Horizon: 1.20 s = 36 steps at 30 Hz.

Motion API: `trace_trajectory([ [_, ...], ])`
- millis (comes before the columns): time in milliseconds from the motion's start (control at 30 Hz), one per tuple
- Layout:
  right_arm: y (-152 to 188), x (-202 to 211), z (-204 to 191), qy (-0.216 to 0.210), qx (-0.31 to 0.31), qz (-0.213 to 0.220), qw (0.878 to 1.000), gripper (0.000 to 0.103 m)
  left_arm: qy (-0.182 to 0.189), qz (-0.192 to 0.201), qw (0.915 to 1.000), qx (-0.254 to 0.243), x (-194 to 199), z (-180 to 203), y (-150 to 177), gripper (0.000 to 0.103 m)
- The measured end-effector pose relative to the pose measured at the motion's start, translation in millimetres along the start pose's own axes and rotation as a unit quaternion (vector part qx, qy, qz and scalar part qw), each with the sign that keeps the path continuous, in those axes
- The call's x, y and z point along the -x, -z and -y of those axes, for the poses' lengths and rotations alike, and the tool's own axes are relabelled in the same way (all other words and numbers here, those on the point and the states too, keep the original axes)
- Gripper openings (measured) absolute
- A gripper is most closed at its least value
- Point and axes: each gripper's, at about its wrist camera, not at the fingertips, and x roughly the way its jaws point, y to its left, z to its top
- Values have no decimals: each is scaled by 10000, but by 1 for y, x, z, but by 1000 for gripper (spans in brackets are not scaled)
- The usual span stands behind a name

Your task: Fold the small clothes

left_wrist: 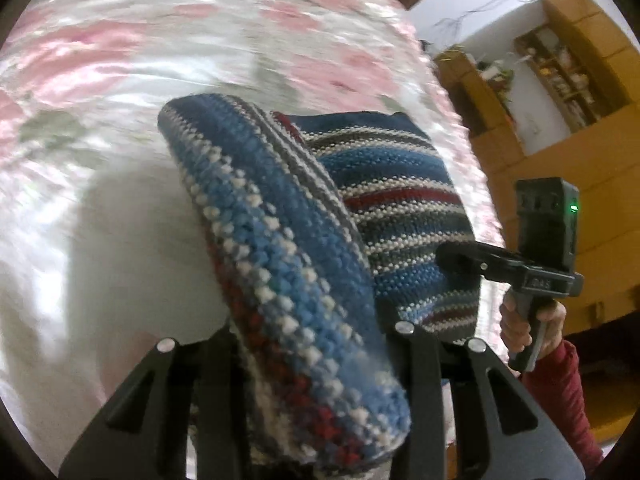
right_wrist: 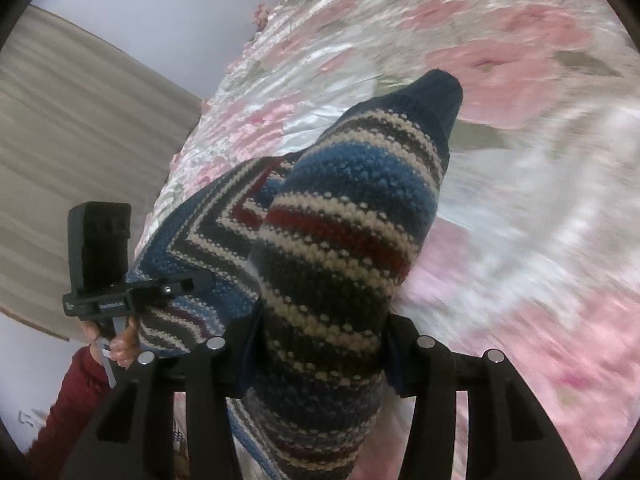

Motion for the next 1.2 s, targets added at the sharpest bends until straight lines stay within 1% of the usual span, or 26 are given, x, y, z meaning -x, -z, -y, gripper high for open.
trace_trajectory([
  [67,14,24,16,75,-29,-11,10000,50,101,98,9999,-100,-11,26,15,32],
  [100,23,37,29,92,-102,-17,9999,50,138,131,9998,-69,-19,35,21,32],
  [133,29,43,37,96,-149,-33,9998,50,281,178,9994,108,-28,41,31,32],
  [200,43,52,61,136,-260,-81,9995,50,315,135,9991,229,-48,48,45,32],
  [300,62,46,95,264,-412,-214,9986,51,96,64,9997,221,-82,53,71,32],
  [367,74,34,111,382,-465,-285,9978,53,-153,144,9996,208,-101,47,85,36],
  [400,79,30,118,418,-454,-249,9978,54,-291,162,9993,187,-109,44,90,37],
  [433,83,27,125,296,-549,-138,9980,56,-399,189,9989,185,-117,39,96,40],
  [467,85,27,129,180,-624,-55,9979,59,-450,259,9986,129,-118,36,100,42],
  [500,87,28,130,158,-628,-7,9979,61,-446,324,9984,122,-118,35,102,42],
  [567,93,33,126,217,-590,88,9980,69,-483,386,9980,149,-110,35,104,47],
  [633,102,43,123,267,-664,192,9973,75,-666,477,9966,109,-95,40,109,48],
  [733,124,61,122,149,-842,249,9960,75,-1009,669,9925,-163,-72,56,122,51],
  [800,146,70,118,296,-788,152,9963,76,-1176,773,9893,-376,-59,68,134,57],
  [867,163,71,115,422,-796,25,9959,76,-1250,818,9874,-513,-50,80,151,59],
  [933,181,71,117,365,-941,-70,9949,76,-1400,800,9854,-553,-52,87,160,63],
  [1000,191,67,120,360,-1063,-124,9936,76,-1499,742,9844,-536,-57,89,167,63],
  [1033,194,65,122,346,-1118,-126,9930,69,-1598,720,9831,-522,-61,88,170,63],
  [1067,197,63,125,231,-1248,-152,9918,55,-1640,703,9829,-462,-63,85,170,62],
  [1100,200,62,127,80,-1354,-173,9906,45,-1647,690,9834,-325,-64,80,172,62],
  [1133,203,62,128,-125,-1515,-175,9882,33,-1641,677,9838,-237,-65,77,174,61],
  [1167,205,63,127,-127,-1533,-130,9880,28,-1623,667,9844,-151,-64,74,176,59],
  [1200,206,67,123,-96,-1440,-79,9895,26,-1597,661,9849,-111,-64,72,177,59],
])
